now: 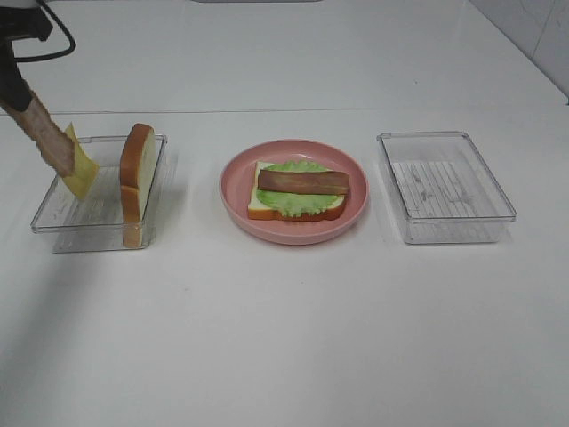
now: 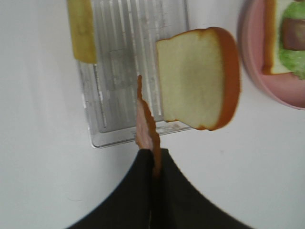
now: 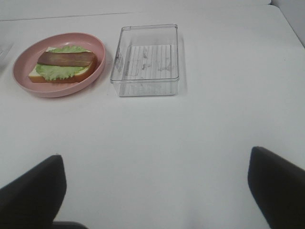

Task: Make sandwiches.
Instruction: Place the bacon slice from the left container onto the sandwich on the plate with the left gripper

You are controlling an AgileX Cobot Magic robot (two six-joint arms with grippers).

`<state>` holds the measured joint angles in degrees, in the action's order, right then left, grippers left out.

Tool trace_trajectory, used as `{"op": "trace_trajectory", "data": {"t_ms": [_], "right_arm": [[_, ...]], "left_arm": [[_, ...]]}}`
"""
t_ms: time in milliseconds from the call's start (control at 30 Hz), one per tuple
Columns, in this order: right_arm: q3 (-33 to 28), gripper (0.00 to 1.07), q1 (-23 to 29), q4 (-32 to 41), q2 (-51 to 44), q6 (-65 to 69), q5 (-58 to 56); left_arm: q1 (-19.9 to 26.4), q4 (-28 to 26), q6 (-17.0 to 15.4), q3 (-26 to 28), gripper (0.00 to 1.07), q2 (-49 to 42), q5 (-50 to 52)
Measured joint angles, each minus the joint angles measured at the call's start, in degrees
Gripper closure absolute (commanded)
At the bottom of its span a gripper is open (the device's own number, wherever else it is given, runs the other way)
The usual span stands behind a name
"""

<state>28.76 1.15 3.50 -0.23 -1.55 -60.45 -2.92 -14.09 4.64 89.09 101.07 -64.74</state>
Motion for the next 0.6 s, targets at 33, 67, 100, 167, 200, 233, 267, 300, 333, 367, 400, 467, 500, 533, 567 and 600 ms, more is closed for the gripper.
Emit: {"op": "trace_trajectory", "data": {"t_ms": [33, 67, 100, 167, 200, 233, 267, 300, 333, 367, 400, 467, 500, 533, 567, 600], "right_arm": [[0.0, 0.09, 0.0, 0.0, 0.0, 0.0, 0.0], [0.0, 0.09, 0.0, 0.0, 0.0, 0.0, 0.0], [0.0, 0.09, 0.0, 0.0, 0.0, 0.0, 0.0], [0.0, 0.09, 0.0, 0.0, 0.0, 0.0, 0.0], [0.0, 0.09, 0.0, 0.0, 0.0, 0.0, 0.0], [0.0, 0.09, 0.0, 0.0, 0.0, 0.0, 0.0], [0.0, 0.09, 0.0, 0.0, 0.0, 0.0, 0.0], [0.0, 0.09, 0.0, 0.0, 0.0, 0.0, 0.0], [0.0, 0.09, 0.0, 0.0, 0.0, 0.0, 0.0], [0.0, 0.09, 0.0, 0.0, 0.0, 0.0, 0.0], [0.0, 0.09, 0.0, 0.0, 0.0, 0.0, 0.0], [0.0, 0.09, 0.0, 0.0, 0.0, 0.0, 0.0], [0.0, 0.09, 0.0, 0.0, 0.0, 0.0, 0.0], [0.0, 0.09, 0.0, 0.0, 0.0, 0.0, 0.0], [0.0, 0.09, 0.0, 0.0, 0.0, 0.0, 0.0], [0.0, 0.09, 0.0, 0.0, 0.0, 0.0, 0.0]], "left_arm": [[-0.5, -0.6, 0.4, 0.8, 1.07, -0.2, -0.7], [-1.8, -1.8, 0.6, 2.9, 1.07, -0.5, -1.9], [-1.8, -1.8, 0.6, 2.9, 1.07, -0.5, -1.9], [-4.8, -2.7, 0.7, 6.6, 1.07, -0.6, -2.8], [-4.8, -2.7, 0.7, 6.6, 1.07, -0.6, -2.8], [-5.8, -3.0, 0.7, 8.2, 1.07, -0.6, -2.8], [-7.7, -3.4, 0.5, 11.2, 1.07, -0.6, -2.8], [-7.7, -3.4, 0.5, 11.2, 1.07, -0.6, -2.8], [-9.6, -4.1, 0.2, 14.0, 1.07, -0.5, -2.8], [-10.6, -4.5, 0.1, 15.6, 1.07, -0.2, -2.9], [-10.6, -4.5, 0.1, 15.6, 1.07, -0.2, -2.9], [-13.5, -5.8, 0.1, 20.1, 1.07, 1.7, -2.9], [-13.5, -5.8, 0.1, 20.1, 1.07, 1.7, -2.9], [-15.1, -6.8, 0.1, 23.0, 1.07, 3.7, -2.9], [-15.9, -7.3, 0.1, 24.2, 1.07, 5.1, -2.9], [-15.9, -7.3, 0.1, 24.2, 1.07, 5.1, -2.9]]}}
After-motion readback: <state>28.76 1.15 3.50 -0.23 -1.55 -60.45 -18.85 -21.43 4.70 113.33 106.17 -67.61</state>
